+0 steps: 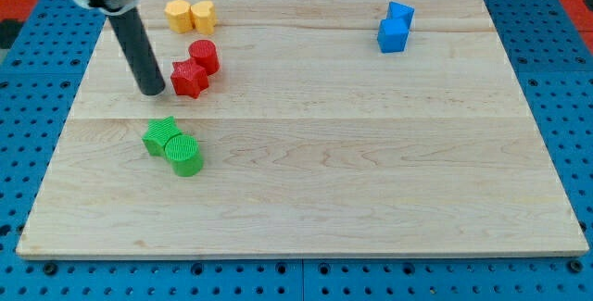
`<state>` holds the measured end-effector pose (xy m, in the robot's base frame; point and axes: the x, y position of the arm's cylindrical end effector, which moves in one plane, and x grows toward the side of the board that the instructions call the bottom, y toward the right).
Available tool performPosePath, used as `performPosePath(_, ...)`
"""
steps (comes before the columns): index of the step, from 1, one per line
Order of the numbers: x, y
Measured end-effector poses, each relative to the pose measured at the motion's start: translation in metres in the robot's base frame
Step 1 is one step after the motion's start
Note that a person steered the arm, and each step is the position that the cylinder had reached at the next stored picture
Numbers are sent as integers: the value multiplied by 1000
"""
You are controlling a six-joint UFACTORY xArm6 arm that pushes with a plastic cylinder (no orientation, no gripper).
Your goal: Move green blocks slightly right side towards the bottom
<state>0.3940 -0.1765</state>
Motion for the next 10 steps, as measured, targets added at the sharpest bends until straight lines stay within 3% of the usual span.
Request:
performPosePath(3,10,16)
performPosePath(6,55,-11)
performPosePath(8,102,13)
performPosePath(10,111,30)
